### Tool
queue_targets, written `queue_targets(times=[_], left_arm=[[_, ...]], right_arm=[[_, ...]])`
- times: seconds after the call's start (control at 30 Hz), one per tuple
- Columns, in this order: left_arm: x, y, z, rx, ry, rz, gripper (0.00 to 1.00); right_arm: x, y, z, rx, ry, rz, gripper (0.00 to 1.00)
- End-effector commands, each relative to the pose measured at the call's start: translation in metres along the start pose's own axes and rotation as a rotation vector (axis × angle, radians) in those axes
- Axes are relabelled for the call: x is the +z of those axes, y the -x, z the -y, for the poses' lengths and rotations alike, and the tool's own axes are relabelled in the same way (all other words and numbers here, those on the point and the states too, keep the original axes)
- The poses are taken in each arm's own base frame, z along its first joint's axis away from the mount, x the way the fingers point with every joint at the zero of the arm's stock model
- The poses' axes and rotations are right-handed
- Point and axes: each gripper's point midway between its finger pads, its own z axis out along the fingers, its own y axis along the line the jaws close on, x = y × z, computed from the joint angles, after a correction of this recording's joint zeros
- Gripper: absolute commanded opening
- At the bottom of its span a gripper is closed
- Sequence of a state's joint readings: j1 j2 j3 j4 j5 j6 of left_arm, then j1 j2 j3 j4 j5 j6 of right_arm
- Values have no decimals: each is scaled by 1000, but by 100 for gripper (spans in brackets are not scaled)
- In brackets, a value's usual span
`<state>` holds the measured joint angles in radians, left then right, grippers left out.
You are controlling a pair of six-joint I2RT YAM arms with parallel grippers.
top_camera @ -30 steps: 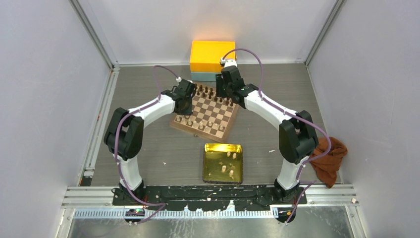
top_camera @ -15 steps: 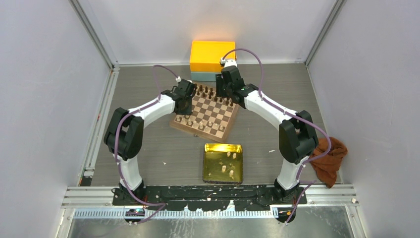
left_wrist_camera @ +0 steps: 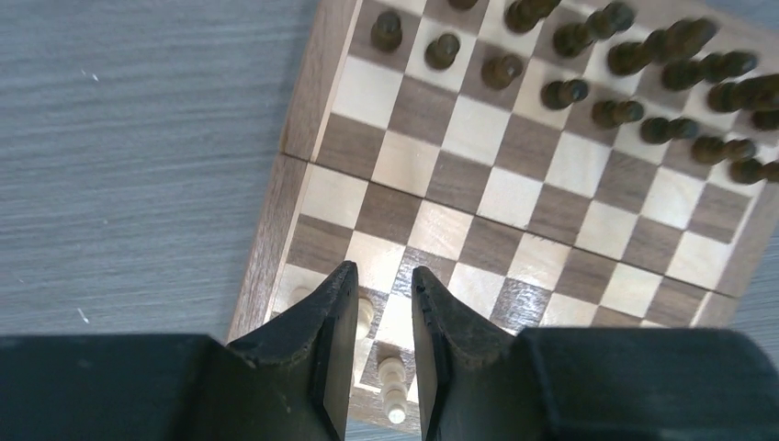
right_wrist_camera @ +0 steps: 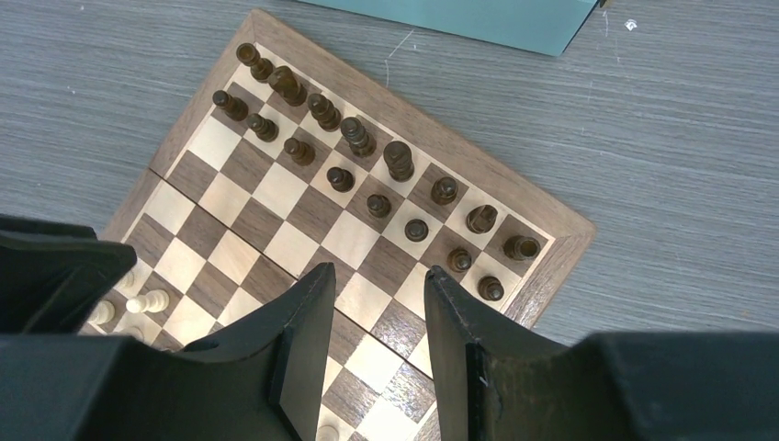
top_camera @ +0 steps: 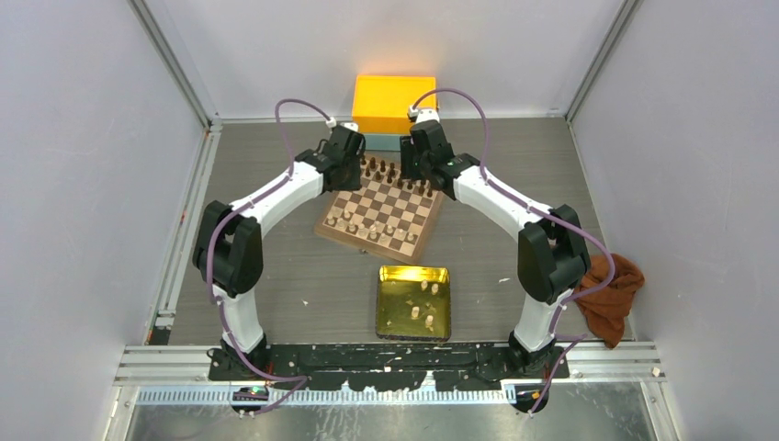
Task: Set up the chess pieces on the board
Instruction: Pick up the chess piece from the storage box.
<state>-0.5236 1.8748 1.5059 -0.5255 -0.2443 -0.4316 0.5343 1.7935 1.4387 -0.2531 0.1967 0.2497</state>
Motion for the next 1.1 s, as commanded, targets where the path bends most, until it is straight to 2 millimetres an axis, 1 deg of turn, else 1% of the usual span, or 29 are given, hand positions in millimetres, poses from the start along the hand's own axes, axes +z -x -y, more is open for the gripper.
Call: queue_targets(times=[0.0,0.1,0.2,0.3,0.33,0.4,0.5,0.6,0.7,0.77,0.87,1.07], left_arm=[[-43,53,8,-8,-27,136,30],[-60,63,10,-24,-39,183,30],[-75,62,6,-50,-45,221,30],[-92,59,2,-76,-60,259,31],[-99,58,2,-83,-66,274,31],[-112,56,0,-100,-79,307,32],[-128,50,-3,-125,-98,341,33],[-146,44,-7,-151,-116,379,33],[-158,35,-9,-171,-132,408,34],[-164,29,-11,-181,-136,420,34],[-173,24,-14,-192,-145,444,34],[-183,18,-13,-210,-170,473,34]], right_arm=[[-34,57,-6,26,26,134,46],[-44,57,-6,30,33,131,47],[-60,54,-9,26,47,132,47],[-79,44,-13,10,54,120,47],[-86,36,-17,-3,60,110,46],[-102,26,-21,-25,46,111,46],[-131,6,-24,-52,29,99,47],[-158,-16,-29,-37,47,87,46],[-185,-40,-33,-27,52,83,46],[-199,-60,-33,-32,38,59,46],[-215,-89,-38,-25,39,19,46],[-236,-145,-55,-21,40,-44,46]])
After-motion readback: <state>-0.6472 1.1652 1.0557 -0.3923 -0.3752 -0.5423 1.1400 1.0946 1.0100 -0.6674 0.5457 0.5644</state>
